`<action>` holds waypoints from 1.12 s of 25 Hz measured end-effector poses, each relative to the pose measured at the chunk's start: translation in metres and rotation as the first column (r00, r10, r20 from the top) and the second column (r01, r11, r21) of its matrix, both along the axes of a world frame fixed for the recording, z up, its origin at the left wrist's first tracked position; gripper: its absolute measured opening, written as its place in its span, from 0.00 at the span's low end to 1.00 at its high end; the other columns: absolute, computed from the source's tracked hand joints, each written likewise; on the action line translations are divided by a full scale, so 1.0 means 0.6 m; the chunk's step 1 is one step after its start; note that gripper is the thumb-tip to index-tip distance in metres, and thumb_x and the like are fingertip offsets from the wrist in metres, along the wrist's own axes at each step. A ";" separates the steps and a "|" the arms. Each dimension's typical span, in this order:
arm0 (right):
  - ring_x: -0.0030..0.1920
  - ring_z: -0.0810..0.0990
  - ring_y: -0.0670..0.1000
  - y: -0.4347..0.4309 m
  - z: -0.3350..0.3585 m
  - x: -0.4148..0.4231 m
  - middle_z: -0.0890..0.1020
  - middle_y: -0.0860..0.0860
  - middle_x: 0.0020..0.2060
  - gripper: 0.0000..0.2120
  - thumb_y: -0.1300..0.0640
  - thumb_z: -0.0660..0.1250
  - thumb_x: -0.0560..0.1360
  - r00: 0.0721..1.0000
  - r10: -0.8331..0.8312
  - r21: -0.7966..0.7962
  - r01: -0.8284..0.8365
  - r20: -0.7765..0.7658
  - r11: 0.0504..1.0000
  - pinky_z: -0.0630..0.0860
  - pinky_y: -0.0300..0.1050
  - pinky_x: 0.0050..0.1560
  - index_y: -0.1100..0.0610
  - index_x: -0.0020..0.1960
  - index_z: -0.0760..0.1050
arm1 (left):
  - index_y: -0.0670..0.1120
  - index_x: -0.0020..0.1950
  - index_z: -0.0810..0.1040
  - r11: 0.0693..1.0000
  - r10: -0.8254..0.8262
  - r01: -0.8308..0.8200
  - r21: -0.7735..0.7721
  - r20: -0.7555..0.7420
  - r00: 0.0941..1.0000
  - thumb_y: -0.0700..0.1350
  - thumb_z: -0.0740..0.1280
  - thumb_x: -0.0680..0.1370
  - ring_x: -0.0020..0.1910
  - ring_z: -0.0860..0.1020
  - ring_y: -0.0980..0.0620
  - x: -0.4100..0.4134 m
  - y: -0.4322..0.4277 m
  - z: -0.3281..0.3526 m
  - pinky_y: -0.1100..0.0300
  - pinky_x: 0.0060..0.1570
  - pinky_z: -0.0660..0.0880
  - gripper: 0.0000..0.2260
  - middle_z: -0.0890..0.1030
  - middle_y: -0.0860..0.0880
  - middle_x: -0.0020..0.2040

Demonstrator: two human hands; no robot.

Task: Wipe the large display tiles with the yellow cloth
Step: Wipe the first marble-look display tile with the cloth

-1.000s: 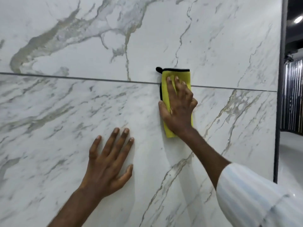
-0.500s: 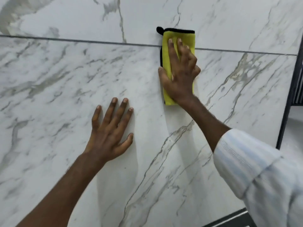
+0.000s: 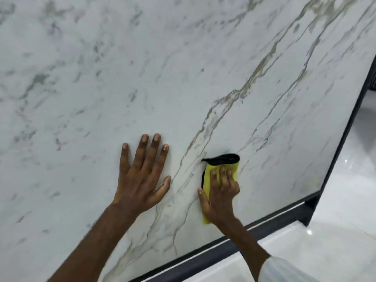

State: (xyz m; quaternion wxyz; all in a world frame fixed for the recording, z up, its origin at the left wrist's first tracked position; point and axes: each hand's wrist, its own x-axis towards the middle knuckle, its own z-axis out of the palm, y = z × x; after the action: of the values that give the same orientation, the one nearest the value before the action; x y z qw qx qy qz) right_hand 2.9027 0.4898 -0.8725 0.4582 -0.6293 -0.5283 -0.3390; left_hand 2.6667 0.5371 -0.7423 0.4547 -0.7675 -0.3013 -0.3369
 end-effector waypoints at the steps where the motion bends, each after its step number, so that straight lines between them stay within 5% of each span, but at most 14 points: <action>1: 0.76 0.62 0.64 -0.004 -0.010 0.002 0.62 0.60 0.77 0.35 0.39 0.55 0.83 1.000 0.031 -0.014 -0.031 -0.001 0.999 0.70 0.75 0.60 0.51 0.85 0.49 | 0.40 0.84 0.61 1.000 0.004 -0.004 0.020 0.003 1.000 0.58 0.66 0.79 0.84 0.53 0.35 -0.001 0.003 -0.011 0.30 0.80 0.45 0.38 0.59 0.35 0.83; 3: 0.77 0.60 0.64 0.007 0.046 0.010 0.60 0.59 0.78 0.38 0.40 0.58 0.80 0.998 0.057 0.028 -0.058 0.031 0.998 0.67 0.75 0.65 0.50 0.85 0.48 | 0.40 0.84 0.61 0.999 0.005 -0.006 0.048 0.023 1.000 0.58 0.64 0.80 0.83 0.55 0.35 0.001 0.007 -0.020 0.31 0.80 0.46 0.37 0.60 0.35 0.83; 8: 0.79 0.62 0.62 0.038 0.250 0.003 0.65 0.60 0.79 0.35 0.42 0.61 0.79 0.999 0.028 0.293 -0.020 -0.022 0.956 0.56 0.56 0.73 0.57 0.81 0.63 | 0.40 0.84 0.61 0.995 -0.012 0.004 0.104 0.071 0.997 0.58 0.63 0.81 0.82 0.59 0.33 0.006 0.010 -0.021 0.31 0.79 0.48 0.36 0.61 0.35 0.83; 10: 0.78 0.62 0.63 0.039 0.154 0.005 0.66 0.61 0.79 0.33 0.42 0.59 0.81 1.000 0.023 0.279 -0.026 0.016 0.960 0.61 0.62 0.72 0.57 0.82 0.61 | 0.40 0.84 0.60 0.993 -0.010 0.001 0.116 0.077 0.997 0.59 0.63 0.81 0.82 0.60 0.33 0.003 0.013 -0.026 0.30 0.78 0.50 0.37 0.60 0.35 0.82; 14: 0.75 0.62 0.67 0.007 -0.210 0.005 0.58 0.61 0.79 0.38 0.42 0.59 0.82 1.000 -0.024 0.002 0.024 0.014 1.000 0.68 0.76 0.62 0.54 0.85 0.47 | 0.39 0.84 0.59 0.992 -0.030 0.018 0.124 0.089 0.996 0.58 0.62 0.82 0.81 0.60 0.31 0.004 0.013 -0.025 0.30 0.77 0.54 0.36 0.61 0.34 0.82; 17: 0.73 0.62 0.69 -0.028 -0.347 -0.008 0.57 0.62 0.78 0.38 0.42 0.60 0.83 0.997 0.026 -0.130 -0.035 -0.072 0.991 0.71 0.77 0.57 0.57 0.84 0.50 | 0.39 0.84 0.58 0.995 -0.063 0.059 0.078 0.055 0.996 0.56 0.61 0.83 0.82 0.58 0.32 -0.008 0.007 -0.050 0.31 0.77 0.55 0.34 0.60 0.38 0.84; 22: 0.76 0.59 0.65 -0.004 -0.210 -0.012 0.54 0.60 0.79 0.41 0.43 0.61 0.79 0.988 0.154 0.003 -0.154 -0.006 0.988 0.66 0.74 0.65 0.53 0.85 0.47 | 0.39 0.83 0.62 0.997 0.056 -0.055 0.051 -0.006 0.998 0.56 0.65 0.81 0.84 0.53 0.38 -0.065 -0.006 -0.181 0.36 0.80 0.46 0.36 0.63 0.39 0.83; 25: 0.79 0.56 0.62 0.018 -0.069 -0.035 0.57 0.60 0.78 0.37 0.44 0.63 0.78 0.964 0.205 0.186 -0.174 -0.167 0.967 0.55 0.64 0.75 0.54 0.81 0.54 | 0.40 0.83 0.63 0.993 0.059 -0.063 0.105 0.035 0.998 0.56 0.63 0.80 0.85 0.52 0.39 -0.064 0.009 -0.196 0.37 0.80 0.48 0.35 0.64 0.40 0.82; 28: 0.80 0.56 0.61 0.035 -0.116 -0.060 0.57 0.59 0.80 0.35 0.44 0.61 0.80 0.981 0.114 0.215 -0.078 -0.157 0.974 0.60 0.69 0.72 0.54 0.83 0.54 | 0.40 0.83 0.63 0.992 0.014 -0.021 0.121 0.058 0.998 0.56 0.64 0.79 0.85 0.51 0.40 -0.059 0.011 -0.202 0.37 0.80 0.49 0.36 0.61 0.42 0.83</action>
State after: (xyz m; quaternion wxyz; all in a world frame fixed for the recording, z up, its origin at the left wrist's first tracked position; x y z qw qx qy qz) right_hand 2.8665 0.5110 -0.9419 0.5804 -0.5781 -0.4792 -0.3150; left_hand 2.6311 0.5435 -0.8633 0.4945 -0.7258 -0.2999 -0.3725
